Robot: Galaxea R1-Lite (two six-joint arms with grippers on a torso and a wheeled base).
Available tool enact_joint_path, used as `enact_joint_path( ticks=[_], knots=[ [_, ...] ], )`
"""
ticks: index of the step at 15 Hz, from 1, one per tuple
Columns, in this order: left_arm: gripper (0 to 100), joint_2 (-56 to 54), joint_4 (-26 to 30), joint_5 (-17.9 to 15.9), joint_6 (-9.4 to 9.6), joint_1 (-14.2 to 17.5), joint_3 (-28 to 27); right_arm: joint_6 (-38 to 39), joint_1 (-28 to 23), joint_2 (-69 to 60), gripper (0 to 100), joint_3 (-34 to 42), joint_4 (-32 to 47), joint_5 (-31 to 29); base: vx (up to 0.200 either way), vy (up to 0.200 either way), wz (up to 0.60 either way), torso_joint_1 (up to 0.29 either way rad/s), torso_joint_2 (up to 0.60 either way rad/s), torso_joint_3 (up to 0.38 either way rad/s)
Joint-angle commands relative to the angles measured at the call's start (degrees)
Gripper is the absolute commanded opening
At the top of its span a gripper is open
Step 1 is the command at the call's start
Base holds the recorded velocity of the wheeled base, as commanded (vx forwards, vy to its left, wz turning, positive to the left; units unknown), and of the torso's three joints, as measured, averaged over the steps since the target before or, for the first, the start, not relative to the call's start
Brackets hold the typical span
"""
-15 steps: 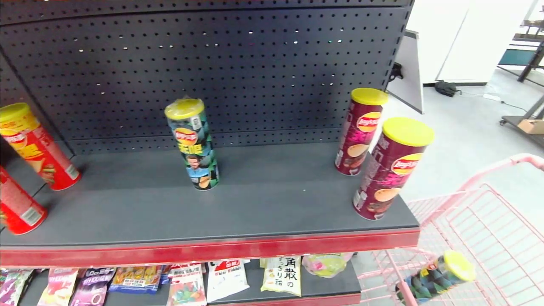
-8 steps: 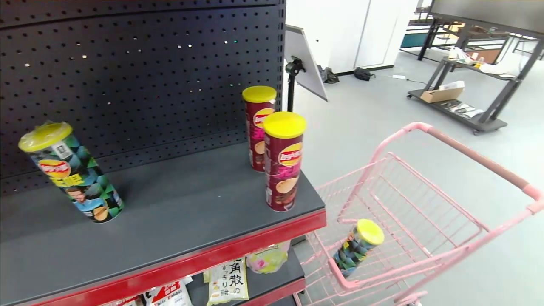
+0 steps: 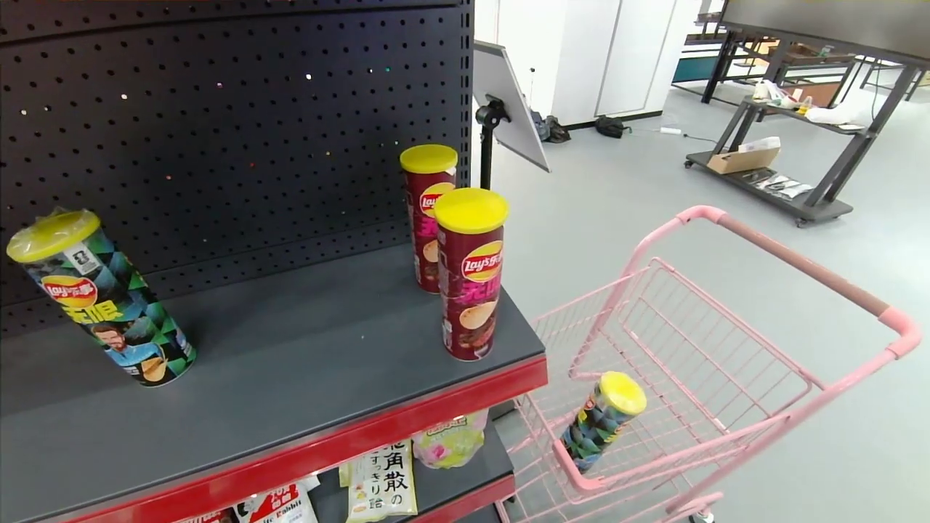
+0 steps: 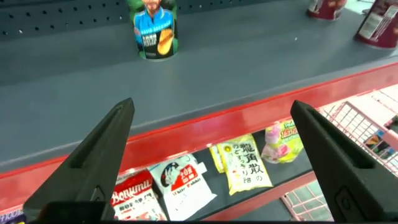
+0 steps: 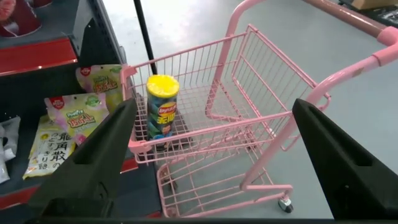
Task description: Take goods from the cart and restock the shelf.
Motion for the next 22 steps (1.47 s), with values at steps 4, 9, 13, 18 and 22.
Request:
enact_joint_path(
  ticks=[4, 9, 13, 18, 22],
  knots=[
    [100, 0.1, 0.0, 0.0, -0.13, 0.1, 0.0, 0.0, 0.0, 0.1, 100, 0.0, 0.0, 0.0, 0.0, 0.0, 0.0, -0.132, 0.34, 0.198],
    [100, 0.0, 0.0, 0.0, -0.13, 0.1, 0.0, -0.1, 0.0, 0.1, 100, 0.0, 0.0, 0.0, 0.0, 0.0, 0.0, -0.14, 0.36, 0.216],
    [100, 0.1, 0.0, 0.0, -0.13, 0.1, 0.0, -0.1, 0.0, 0.1, 100, 0.0, 0.0, 0.0, 0.0, 0.0, 0.0, -0.141, 0.39, 0.242],
    [100, 0.1, 0.0, 0.0, -0.13, 0.1, 0.0, -0.1, 0.0, 0.1, 100, 0.0, 0.0, 0.0, 0.0, 0.0, 0.0, -0.171, 0.49, 0.325],
    [100, 0.1, 0.0, 0.0, -0.13, 0.1, 0.0, -0.3, 0.0, 0.0, 100, -1.1, -0.3, 0.2, 0.0, 0.0, 0.0, -0.044, 0.16, 0.113]
  ],
)
